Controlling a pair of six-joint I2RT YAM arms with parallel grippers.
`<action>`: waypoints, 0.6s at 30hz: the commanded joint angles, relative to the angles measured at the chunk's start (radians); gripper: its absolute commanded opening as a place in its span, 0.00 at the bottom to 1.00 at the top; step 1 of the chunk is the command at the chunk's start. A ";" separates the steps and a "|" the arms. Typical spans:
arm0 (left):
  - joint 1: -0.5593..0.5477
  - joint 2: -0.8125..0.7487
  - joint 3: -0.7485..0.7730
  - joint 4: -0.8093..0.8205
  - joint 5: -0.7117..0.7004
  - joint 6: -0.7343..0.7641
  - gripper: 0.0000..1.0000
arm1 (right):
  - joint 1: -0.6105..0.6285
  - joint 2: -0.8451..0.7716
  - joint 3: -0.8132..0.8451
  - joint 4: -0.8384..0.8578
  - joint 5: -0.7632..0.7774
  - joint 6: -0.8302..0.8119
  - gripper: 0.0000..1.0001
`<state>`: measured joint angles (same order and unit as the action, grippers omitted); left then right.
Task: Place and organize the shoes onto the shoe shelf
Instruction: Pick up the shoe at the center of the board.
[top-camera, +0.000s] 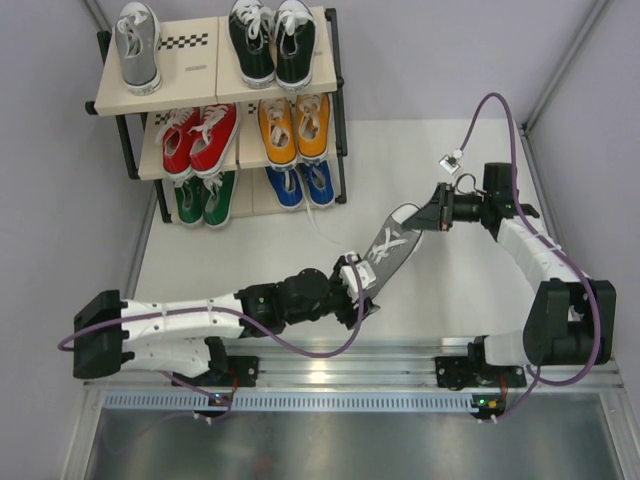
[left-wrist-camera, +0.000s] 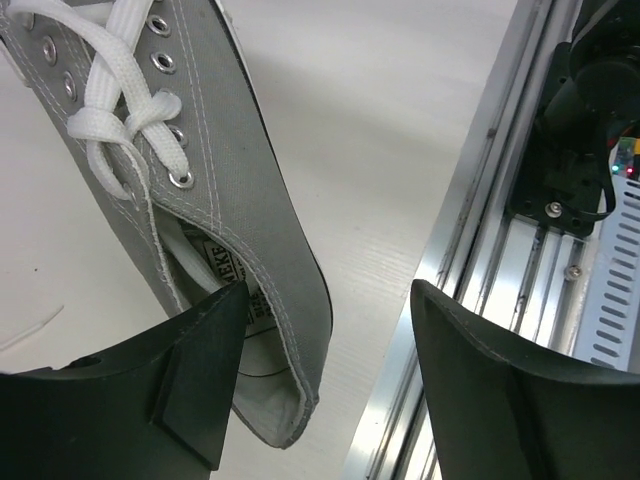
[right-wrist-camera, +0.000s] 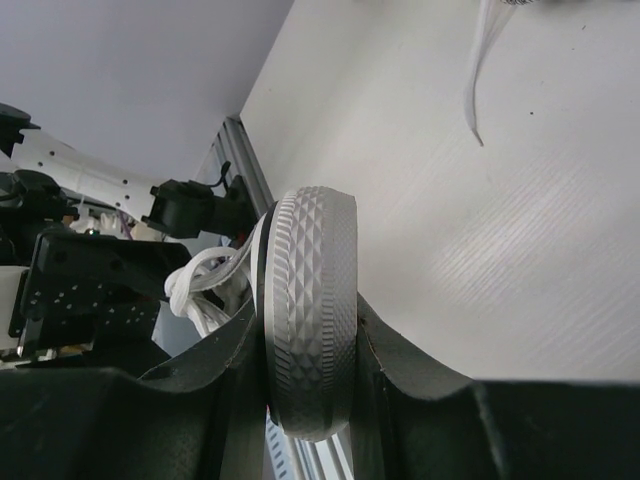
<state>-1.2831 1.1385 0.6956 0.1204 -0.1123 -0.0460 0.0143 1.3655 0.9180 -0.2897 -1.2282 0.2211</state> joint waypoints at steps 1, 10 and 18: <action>-0.001 0.030 0.025 0.076 -0.038 0.061 0.71 | -0.005 -0.036 0.022 0.050 -0.082 0.032 0.00; -0.001 0.130 0.042 0.087 -0.032 0.120 0.30 | -0.005 -0.045 0.012 0.063 -0.097 0.037 0.00; -0.001 0.087 0.044 0.085 -0.069 0.115 0.00 | -0.005 -0.060 0.010 0.070 -0.106 0.029 0.00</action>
<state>-1.2819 1.2617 0.7094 0.1642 -0.1558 0.0555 0.0143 1.3579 0.9104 -0.2646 -1.2289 0.2092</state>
